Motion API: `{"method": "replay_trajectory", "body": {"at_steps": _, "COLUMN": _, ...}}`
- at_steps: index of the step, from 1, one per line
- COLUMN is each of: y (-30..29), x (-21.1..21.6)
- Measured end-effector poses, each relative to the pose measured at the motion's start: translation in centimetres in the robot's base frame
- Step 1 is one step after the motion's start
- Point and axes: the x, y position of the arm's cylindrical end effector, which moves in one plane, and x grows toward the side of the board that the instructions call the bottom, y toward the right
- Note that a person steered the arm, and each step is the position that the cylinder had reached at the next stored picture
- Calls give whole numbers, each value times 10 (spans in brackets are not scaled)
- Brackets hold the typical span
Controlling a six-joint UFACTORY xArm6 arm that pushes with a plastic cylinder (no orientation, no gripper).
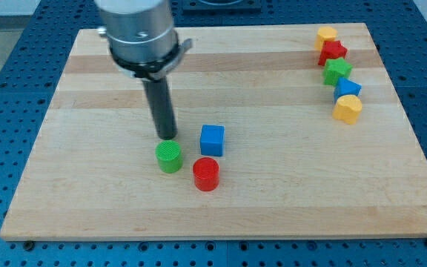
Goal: Slide blue cube a bit right
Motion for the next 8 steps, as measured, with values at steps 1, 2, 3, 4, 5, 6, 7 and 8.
{"method": "replay_trajectory", "body": {"at_steps": 1, "y": 17, "x": 5}}
{"method": "replay_trajectory", "body": {"at_steps": 2, "y": 17, "x": 25}}
{"method": "replay_trajectory", "body": {"at_steps": 3, "y": 35, "x": 29}}
{"method": "replay_trajectory", "body": {"at_steps": 4, "y": 62, "x": 19}}
{"method": "replay_trajectory", "body": {"at_steps": 5, "y": 85, "x": 7}}
{"method": "replay_trajectory", "body": {"at_steps": 6, "y": 104, "x": 2}}
{"method": "replay_trajectory", "body": {"at_steps": 7, "y": 125, "x": 2}}
{"method": "replay_trajectory", "body": {"at_steps": 8, "y": 149, "x": 2}}
